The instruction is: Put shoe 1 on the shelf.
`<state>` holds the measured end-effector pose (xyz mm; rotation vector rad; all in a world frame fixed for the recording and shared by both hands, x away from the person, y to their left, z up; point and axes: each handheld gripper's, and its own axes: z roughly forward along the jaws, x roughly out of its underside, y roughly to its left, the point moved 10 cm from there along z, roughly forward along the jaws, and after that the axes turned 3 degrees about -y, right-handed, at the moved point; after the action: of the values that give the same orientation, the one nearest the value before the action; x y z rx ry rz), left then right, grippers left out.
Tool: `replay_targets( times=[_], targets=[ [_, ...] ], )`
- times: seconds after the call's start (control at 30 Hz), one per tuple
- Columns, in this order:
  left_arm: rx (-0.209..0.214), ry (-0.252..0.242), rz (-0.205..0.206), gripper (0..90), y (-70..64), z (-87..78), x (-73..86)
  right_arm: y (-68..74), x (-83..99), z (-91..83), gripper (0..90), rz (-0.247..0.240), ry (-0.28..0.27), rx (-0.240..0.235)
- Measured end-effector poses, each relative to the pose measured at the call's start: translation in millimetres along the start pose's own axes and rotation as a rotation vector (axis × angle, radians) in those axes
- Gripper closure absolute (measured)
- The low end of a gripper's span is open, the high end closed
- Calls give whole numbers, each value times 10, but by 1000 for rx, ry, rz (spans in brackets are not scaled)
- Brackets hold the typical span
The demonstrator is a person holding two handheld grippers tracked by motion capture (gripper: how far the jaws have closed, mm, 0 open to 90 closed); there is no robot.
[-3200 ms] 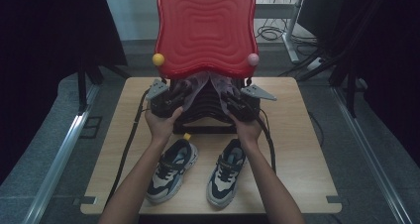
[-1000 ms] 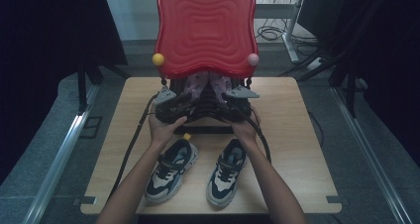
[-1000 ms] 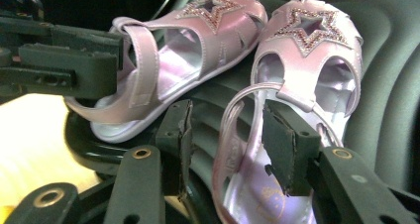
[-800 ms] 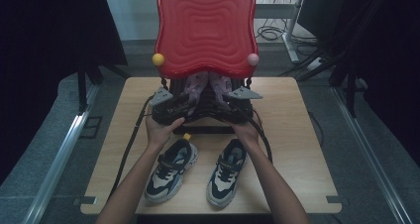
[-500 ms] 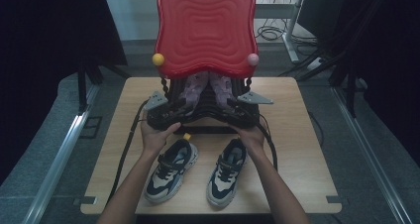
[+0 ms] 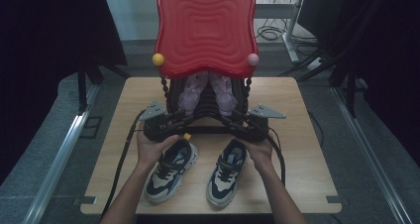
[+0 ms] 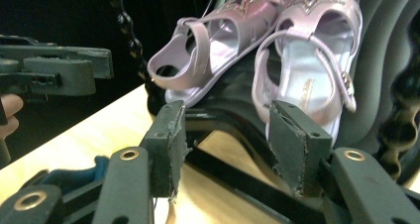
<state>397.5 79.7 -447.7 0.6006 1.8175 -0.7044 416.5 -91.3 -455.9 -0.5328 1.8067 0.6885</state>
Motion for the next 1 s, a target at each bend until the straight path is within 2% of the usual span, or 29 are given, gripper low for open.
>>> replay_targets(
  times=[0.17, 0.3, 0.47, 0.73, 0.83, 0.9, 1.0],
  targets=[
    [-3, 11, 5, 553, -58, -122, 81, 39, 86, -122, 489, -7, 19, -10],
    [-1, 13, -7, 530, -98, -206, 152, 69, 171, -211, 489, -19, 24, -12],
    [11, 35, -4, 503, -131, -265, 227, 128, 251, -278, 489, -22, 33, -30],
    [18, 36, -40, 488, -129, -400, 308, 183, 382, -364, 488, -40, 51, -43],
    [44, 45, -34, 476, -158, -448, 365, 176, 398, -401, 496, -66, 33, -22],
    [50, 57, -32, 468, -168, -495, 427, 197, 435, -436, 497, -72, 30, -31],
    [53, 73, -50, 462, -150, -573, 521, 230, 489, -483, 498, -84, 32, -43]
  ],
)
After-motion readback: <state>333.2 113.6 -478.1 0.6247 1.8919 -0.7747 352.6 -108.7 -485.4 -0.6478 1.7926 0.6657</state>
